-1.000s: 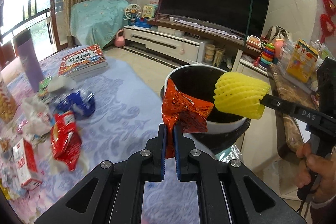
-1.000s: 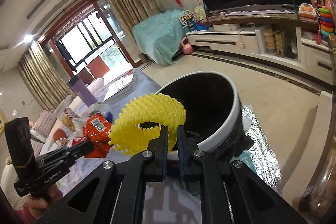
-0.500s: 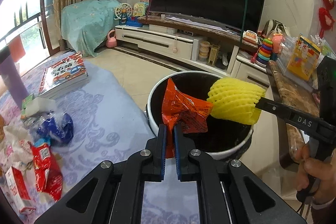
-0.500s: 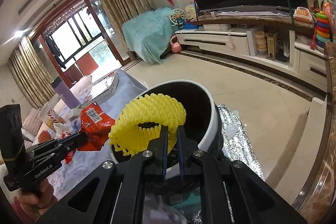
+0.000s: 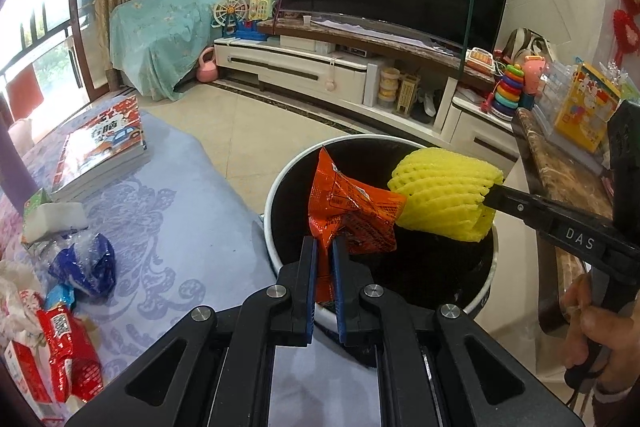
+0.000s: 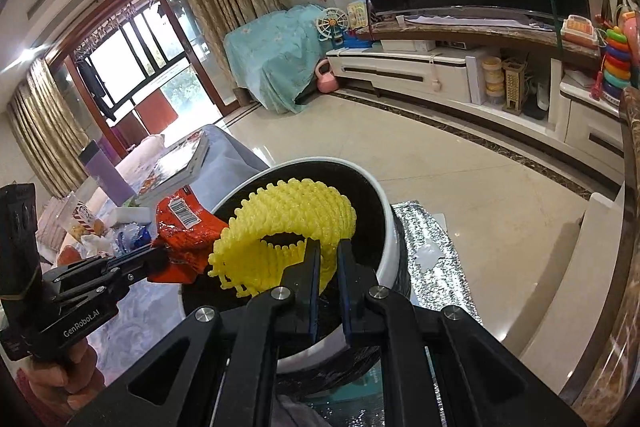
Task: Collect trash
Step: 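Carry both items to the black bin and open both tools over it, then move both open tools back over the table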
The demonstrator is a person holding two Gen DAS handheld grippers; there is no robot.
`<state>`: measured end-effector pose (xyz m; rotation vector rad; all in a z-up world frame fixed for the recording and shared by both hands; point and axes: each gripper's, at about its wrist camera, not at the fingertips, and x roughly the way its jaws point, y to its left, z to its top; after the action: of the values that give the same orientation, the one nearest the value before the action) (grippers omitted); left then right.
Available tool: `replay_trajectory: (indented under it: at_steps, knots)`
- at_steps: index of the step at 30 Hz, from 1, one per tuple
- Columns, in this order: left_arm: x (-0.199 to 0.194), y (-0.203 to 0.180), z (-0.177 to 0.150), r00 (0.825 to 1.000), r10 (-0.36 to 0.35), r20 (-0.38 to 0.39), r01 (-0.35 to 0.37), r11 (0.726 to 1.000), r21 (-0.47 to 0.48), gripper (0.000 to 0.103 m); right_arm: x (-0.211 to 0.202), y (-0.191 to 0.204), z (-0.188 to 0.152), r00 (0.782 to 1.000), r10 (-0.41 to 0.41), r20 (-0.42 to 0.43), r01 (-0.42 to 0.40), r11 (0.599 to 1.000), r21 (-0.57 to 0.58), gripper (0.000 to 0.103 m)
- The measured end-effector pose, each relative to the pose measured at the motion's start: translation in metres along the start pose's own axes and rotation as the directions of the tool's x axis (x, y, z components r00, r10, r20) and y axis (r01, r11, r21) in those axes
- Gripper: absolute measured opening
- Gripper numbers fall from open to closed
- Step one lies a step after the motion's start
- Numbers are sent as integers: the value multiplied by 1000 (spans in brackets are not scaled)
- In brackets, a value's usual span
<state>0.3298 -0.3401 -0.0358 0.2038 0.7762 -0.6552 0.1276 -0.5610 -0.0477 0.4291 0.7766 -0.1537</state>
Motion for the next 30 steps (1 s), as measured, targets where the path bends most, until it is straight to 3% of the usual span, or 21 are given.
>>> replay_trajectory:
  at_steps: [6,9,10,11,14,16,20,30]
  knots:
    - [8,-2,3,1000,-8,-22,8,1000,0,13,2,-3,3,1000,-11,-12,11,1000,-9,13]
    - [11,-3,4,999,2,-39,-2,1000,0,29,4,-3,5,999,-17,-28,17,1000,-19,15]
    - [11,-4,4,999,8,-42,-8,1000,-2,42,3,-2,6,999,-21,-26,20,1000,-20,20]
    - [8,-3,3,999,13,-33,-13,1000,-7,46,2,-2,6,999,-28,-25,27,999,-23,32]
    - [0,-1,-1,1000,23,-21,-24,1000,-16,47,-1,0,6,999,-29,-14,29,999,-24,63]
    - [-7,1,-6,999,28,-14,-29,999,-26,48,-4,1,4,1000,-27,-2,27,999,-19,65]
    - [-33,11,-30,998,54,21,-52,997,-60,60,-12,6,-2,1000,-6,19,5,1000,9,72]
    - [-101,38,-109,991,125,44,-115,977,-181,63,-21,59,-32,996,89,16,-89,996,-9,82]
